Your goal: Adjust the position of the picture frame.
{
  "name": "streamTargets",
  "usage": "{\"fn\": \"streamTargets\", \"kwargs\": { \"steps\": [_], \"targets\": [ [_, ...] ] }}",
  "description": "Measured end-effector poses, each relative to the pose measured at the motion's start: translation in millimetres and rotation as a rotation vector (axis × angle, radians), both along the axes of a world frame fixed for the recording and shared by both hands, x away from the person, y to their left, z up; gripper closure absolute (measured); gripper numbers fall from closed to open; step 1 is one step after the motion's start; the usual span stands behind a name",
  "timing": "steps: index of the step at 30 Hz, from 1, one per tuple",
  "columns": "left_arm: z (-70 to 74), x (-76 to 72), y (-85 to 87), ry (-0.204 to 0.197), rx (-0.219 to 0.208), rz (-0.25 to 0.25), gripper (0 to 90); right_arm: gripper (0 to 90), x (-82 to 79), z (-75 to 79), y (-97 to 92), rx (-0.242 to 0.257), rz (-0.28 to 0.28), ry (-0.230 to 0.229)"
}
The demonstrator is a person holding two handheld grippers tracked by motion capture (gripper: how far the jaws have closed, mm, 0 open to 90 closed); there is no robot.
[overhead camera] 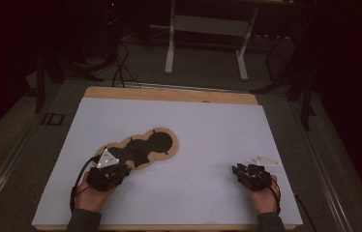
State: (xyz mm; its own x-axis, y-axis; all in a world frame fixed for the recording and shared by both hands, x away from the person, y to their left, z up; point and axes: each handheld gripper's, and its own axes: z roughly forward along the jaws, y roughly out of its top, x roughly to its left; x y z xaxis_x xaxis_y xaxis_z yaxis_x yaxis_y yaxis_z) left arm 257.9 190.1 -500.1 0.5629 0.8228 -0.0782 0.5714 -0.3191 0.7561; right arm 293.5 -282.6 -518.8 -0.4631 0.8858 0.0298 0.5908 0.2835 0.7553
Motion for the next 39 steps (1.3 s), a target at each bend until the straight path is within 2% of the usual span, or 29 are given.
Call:
{"fn": "streamTargets", "kwargs": {
  "steps": [9, 14, 21, 26, 30, 32, 35, 39],
  "targets": [
    [6.8, 2.0, 41.7, -0.019, -0.040, 0.170, 76.1, 69.1, 6.1, 7.6, 22.2, 0.008, 0.054, -0.014],
    [4.9, 3.3, 59.7, -0.006, -0.074, 0.237, 75.1, 69.1, 10.7, 12.0, 38.7, 0.032, 0.087, -0.021],
    [0.1, 5.6, 71.9, 0.005, -0.088, 0.282, 74.8, 69.2, 18.7, 15.7, 64.6, 0.041, 0.139, -0.021],
    [-4.7, 8.3, 75.1, -0.003, -0.082, 0.300, 75.0, 69.2, 25.3, 16.3, 80.1, 0.033, 0.163, -0.014],
    [-8.4, 10.3, 77.4, 0.004, -0.077, 0.322, 74.7, 70.2, 32.6, 17.6, 99.4, 0.024, 0.185, -0.013],
    [-11.5, 12.0, 79.0, 0.005, -0.073, 0.329, 74.7, 72.0, 36.6, 18.1, 107.9, 0.022, 0.188, -0.012],
    [-16.4, 15.3, 79.0, 0.015, -0.042, 0.343, 75.0, 73.7, 42.9, 18.5, 121.2, 0.030, 0.194, -0.006],
    [-18.8, 16.7, 78.4, 0.027, -0.034, 0.344, 75.3, 73.8, 48.5, 18.7, 138.4, 0.040, 0.210, -0.001]
  ]
}}
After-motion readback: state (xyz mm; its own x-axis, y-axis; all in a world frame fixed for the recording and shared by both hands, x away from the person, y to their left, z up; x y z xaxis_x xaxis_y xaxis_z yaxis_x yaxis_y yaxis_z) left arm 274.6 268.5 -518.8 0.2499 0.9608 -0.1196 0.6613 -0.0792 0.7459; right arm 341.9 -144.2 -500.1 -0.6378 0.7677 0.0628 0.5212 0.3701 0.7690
